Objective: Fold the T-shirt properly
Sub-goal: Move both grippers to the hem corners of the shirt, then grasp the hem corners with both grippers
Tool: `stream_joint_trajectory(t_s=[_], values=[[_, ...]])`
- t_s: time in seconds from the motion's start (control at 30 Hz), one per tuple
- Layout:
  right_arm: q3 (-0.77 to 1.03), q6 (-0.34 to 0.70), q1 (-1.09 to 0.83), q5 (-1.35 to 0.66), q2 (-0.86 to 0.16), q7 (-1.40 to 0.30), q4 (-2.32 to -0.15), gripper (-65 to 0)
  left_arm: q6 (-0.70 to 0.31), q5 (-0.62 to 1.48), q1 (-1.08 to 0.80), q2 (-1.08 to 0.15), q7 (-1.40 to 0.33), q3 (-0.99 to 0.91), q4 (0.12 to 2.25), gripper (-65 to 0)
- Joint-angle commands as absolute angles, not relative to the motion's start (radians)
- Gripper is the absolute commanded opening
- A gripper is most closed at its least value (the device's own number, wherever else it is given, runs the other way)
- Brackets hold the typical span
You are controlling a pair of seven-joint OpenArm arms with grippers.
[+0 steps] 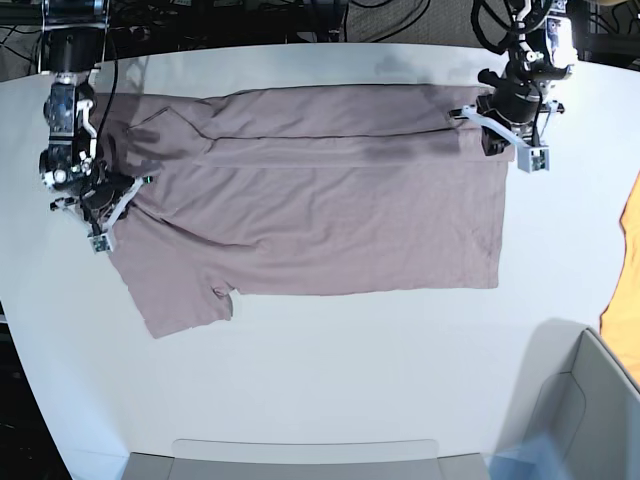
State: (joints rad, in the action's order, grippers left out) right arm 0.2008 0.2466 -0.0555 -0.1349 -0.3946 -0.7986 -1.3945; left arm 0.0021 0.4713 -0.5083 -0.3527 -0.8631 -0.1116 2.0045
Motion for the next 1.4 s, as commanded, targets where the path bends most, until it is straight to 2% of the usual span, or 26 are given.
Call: stream_joint_trajectory(t_s=[0.0, 0.2, 0.37, 0.47, 0.57, 0.8, 1.0, 1.23, 1.37], values=[[0.209, 0.278, -0.102, -0.139, -0.380, -0.915, -1.422, -65.0, 0.002, 0.472, -0.509, -0.369, -0.849, -0.104, 2.018, -65.0], [0.406, 0.278, -0.101, -0.139, -0.318, -0.912, -1.580, -64.3, 0.002, 0.472, -0.501, -0.397, -0.849, -0.071, 2.018, -65.0], [0.472, 0.278, 0.031, -0.139, -0.328, -0.912, -1.600, -43.4, 0.002, 0.473, -0.466, -0.394, -0.849, -0.073, 2.018, -65.0], [0.424, 0.278, 0.128, -0.139, -0.367, -0.912, -1.554, -36.5, 0.002, 0.473, -0.456, -0.387, -0.849, -0.073, 2.018, -65.0], [0.343, 0.278, 0.263, -0.140, -0.400, -0.885, -1.368, -35.9, 0.002, 0.473, -0.453, -0.343, -0.849, -0.074, 2.018, -65.0], [0.255, 0.278, 0.472, -0.145, -0.406, -0.680, -0.889, -35.9, 0.002, 0.473, -0.406, -0.297, -0.849, -0.073, 2.005, -65.0], [0.173, 0.277, 0.533, -0.265, -0.417, -0.662, -0.750, -35.9, 0.002, 0.473, -0.384, -0.260, -0.849, -0.073, 2.005, -65.0], [0.097, 0.271, 0.550, -0.266, -0.398, -0.567, -0.613, -35.9, 0.002, 0.473, -0.378, -0.259, -0.849, -0.073, 1.991, -65.0], [0.094, 0.278, 0.529, -0.266, -0.374, -0.565, -0.615, -35.9, 0.002, 0.473, -0.378, -0.259, -0.849, -0.074, 1.991, -65.0]])
